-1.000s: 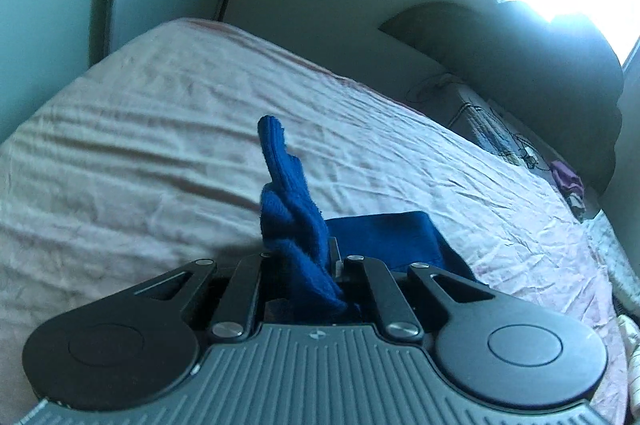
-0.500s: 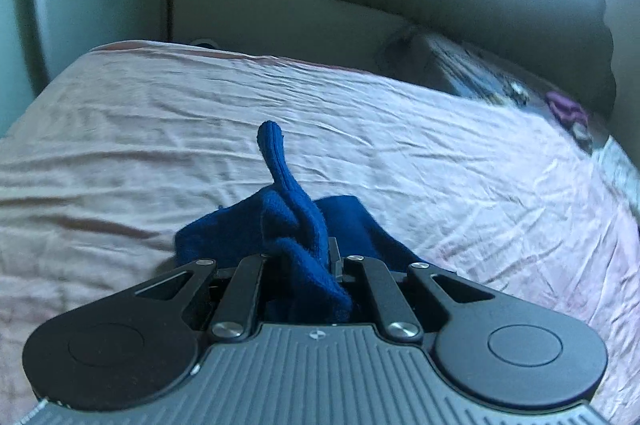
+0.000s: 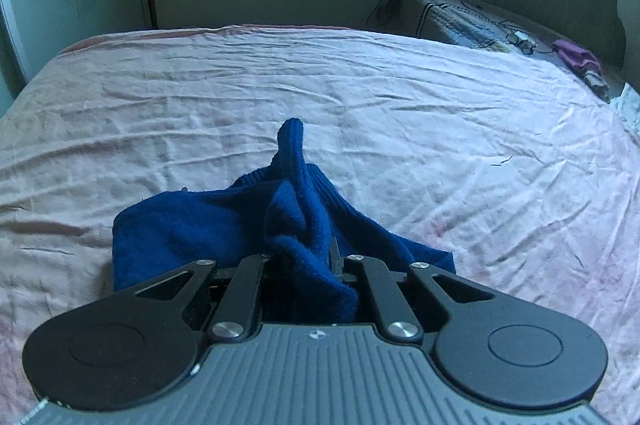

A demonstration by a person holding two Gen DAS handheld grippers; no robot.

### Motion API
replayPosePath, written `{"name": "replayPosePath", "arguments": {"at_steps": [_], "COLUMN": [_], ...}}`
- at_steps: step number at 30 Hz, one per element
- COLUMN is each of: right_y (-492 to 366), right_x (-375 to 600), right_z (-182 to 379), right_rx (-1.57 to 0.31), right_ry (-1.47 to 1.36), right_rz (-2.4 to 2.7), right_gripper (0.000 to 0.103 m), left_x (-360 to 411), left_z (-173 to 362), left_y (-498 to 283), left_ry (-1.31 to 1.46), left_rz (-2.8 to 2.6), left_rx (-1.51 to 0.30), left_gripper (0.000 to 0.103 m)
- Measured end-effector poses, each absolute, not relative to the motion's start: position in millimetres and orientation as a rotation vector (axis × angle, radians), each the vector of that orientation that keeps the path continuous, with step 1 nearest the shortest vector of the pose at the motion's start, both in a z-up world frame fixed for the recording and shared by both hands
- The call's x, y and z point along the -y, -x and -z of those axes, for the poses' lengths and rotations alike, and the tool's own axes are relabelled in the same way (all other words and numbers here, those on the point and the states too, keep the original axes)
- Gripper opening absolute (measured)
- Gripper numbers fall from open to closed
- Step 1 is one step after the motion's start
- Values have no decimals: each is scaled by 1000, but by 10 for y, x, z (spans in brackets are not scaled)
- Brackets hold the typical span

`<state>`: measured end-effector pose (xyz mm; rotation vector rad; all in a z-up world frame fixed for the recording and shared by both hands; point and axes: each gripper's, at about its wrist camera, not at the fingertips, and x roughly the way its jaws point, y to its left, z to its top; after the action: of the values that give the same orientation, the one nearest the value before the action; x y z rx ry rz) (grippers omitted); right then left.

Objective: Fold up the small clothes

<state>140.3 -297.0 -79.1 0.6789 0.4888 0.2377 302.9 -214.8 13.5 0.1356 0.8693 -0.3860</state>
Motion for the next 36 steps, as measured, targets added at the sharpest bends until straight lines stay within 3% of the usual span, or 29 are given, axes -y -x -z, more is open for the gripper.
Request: {"name": "replayPosePath", "arguments": {"at_steps": [11, 16, 17, 20, 22, 24, 28, 30, 36], "right_y": [-1336, -1335, -1339, -1337, -1350, -1348, -1360, -1363, -1385], "right_x": [3139, 3210, 3223, 3251, 3267, 3272, 3310, 3332, 3347], "right_z": [920, 985, 987, 981, 981, 976, 980, 987, 1044], "right_rx": [-495, -509, -510, -515, -515, -517, -517, -514, -524], "right_ry": [-799, -845, -852, -861, -865, -866, -883, -887, -912], "right_rz": [-257, -262, -264, -265, -262, -260, -269, -269, -265], "right_gripper": [15, 15, 15, 15, 15, 15, 15, 15, 15], "left_x": [2347, 2431, 2448, 2519, 2565, 2590, 2534, 2475, 2065], "left_z": [-88, -42, -35, -16, -11, -23, -137, -210, -407], "left_y": [-3004, -3000, -2995, -2960, -2929, -2908, -2849, -2826, -2739], "left_ry": [-199, -231, -236, -274, -299, -304, -279, -268, -195], "left_rz": [345, 336, 340, 336, 339, 344, 355, 346, 281], "left_rx": [-853, -844, -843, -827, -812, -798, -723, -690, -610], "left_gripper": [10, 16, 27, 31, 41, 60, 73, 85, 95]}}
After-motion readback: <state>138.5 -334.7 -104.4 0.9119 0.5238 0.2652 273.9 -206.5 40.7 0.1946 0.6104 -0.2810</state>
